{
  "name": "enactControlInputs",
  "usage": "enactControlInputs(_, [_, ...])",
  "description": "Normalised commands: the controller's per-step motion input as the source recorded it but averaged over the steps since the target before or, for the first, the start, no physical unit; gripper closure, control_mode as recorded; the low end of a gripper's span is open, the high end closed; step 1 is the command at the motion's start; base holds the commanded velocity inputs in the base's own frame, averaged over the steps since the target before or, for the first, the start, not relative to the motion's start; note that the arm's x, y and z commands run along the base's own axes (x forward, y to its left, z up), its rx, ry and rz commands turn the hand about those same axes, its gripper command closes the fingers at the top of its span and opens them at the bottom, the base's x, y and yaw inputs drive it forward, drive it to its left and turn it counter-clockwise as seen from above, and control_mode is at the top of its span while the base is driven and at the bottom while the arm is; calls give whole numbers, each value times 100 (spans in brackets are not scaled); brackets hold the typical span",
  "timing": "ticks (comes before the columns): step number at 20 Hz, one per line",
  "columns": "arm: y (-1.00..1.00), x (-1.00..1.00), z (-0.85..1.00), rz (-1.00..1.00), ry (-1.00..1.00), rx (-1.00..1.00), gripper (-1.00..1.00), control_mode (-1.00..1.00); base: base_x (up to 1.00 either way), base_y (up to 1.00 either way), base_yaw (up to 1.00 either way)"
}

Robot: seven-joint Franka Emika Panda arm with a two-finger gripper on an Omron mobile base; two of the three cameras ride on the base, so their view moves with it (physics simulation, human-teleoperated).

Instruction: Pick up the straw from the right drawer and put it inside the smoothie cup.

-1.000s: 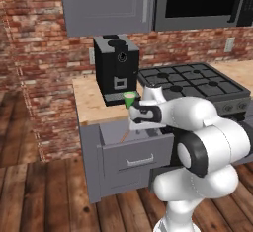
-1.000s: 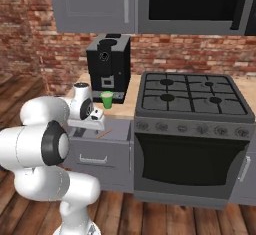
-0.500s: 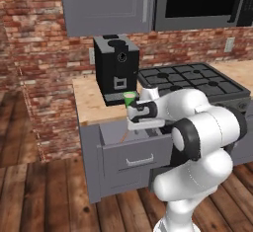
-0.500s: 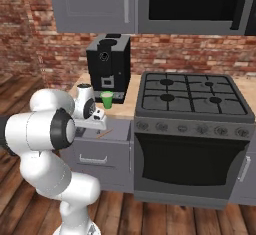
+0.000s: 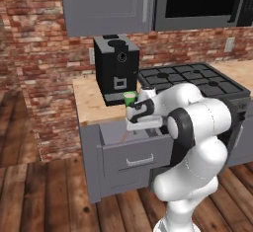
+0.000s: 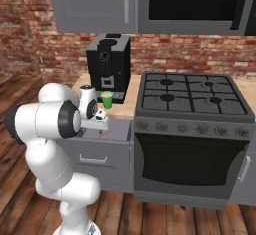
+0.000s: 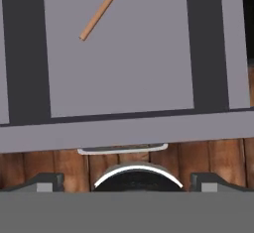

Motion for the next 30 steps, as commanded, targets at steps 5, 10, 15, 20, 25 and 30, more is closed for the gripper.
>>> enactControlInputs(5, [0,17,-38,0,0,-1,-100,-100,0,0,0])
enactControlInputs(10, [0,24,-20,0,0,0,-100,-100,0,0,0])
enactControlInputs(15, [0,27,-7,0,0,0,-100,-100,0,0,0])
enactControlInputs(20, [0,24,-17,0,0,0,-100,-100,0,0,0])
enactControlInputs(25, [3,15,-36,0,0,-3,-100,-100,0,0,0])
enactControlInputs(30, [0,11,-35,0,4,-3,-100,-100,0,0,0])
